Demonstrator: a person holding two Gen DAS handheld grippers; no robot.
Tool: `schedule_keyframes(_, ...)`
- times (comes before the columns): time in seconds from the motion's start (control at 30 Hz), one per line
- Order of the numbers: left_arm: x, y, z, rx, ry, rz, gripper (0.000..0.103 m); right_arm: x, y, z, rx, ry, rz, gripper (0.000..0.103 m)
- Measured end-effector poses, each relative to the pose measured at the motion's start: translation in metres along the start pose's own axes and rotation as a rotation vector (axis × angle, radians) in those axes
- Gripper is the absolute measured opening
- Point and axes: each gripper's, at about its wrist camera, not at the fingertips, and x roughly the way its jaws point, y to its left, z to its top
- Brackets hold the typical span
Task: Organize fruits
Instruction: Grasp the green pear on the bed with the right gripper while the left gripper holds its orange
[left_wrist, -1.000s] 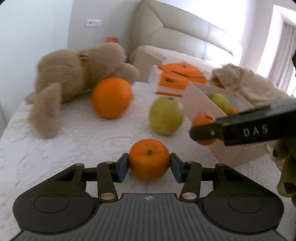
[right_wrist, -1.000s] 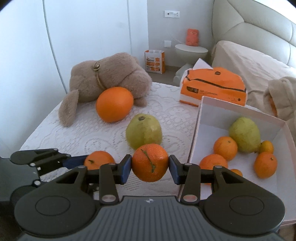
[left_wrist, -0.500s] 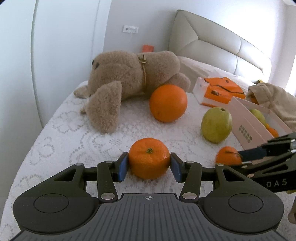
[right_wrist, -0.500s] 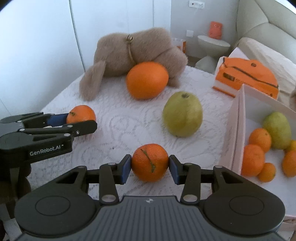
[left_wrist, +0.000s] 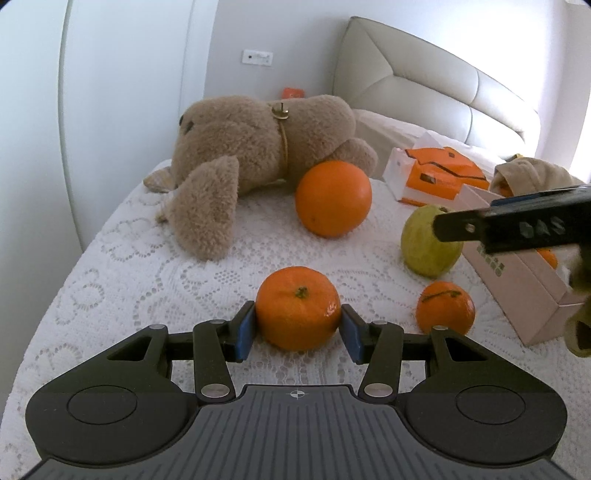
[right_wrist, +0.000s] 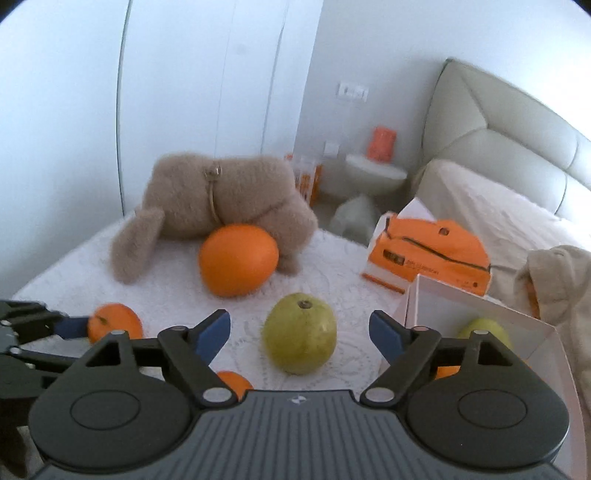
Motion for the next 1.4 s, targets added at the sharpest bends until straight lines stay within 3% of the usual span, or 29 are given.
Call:
schedule_keyframes(0.23,0.0,0.002,0.0,-0.009,-0.002,-0.006,0.053,0.032,-0.002,0.008,0.057,0.071,-0.027,0.083)
schedule_keyframes(0.33,0.0,0.003,0.0,-0.016,-0.002,-0.011,0.053,0.04,0.006,0.004,0.05,0.094,0.007,0.082)
schedule_keyframes(0.63,0.0,0.003,0.0,-0.019,-0.003,-0.012,0.053,0.016,0.018,-0.006,-0.056,0.023,0.107,0.082)
schedule_keyframes(0.93,0.0,0.003,0.0,-0.024,-0.003,-0.015,0.053,0.061,0.022,0.0,-0.079,0.089,-0.081,0.082)
schedule_keyframes(1.13,-0.001,0.004,0.0,-0.03,-0.004,-0.019,0.053,0.081,0.003,0.002,0.087,0.163,-0.033,0.081)
schedule_keyframes(1.23,-0.001,0.004,0.0,-0.03,-0.004,-0.019,0.053,0.078,0.0,0.0,0.098,0.157,-0.024,0.07)
schedule_keyframes(1.27,-0.001,0.004,0.0,-0.03,-0.004,-0.019,0.053,0.075,0.001,0.0,0.083,0.149,-0.034,0.062)
schedule_keyframes(1.33,-0.001,0.004,0.0,-0.028,-0.004,-0.018,0.053,0.068,0.002,-0.001,0.066,0.143,-0.026,0.06)
schedule_keyframes(1.4,-0.001,0.004,0.0,-0.03,-0.004,-0.018,0.053,0.064,-0.002,-0.003,0.108,0.158,0.045,0.06)
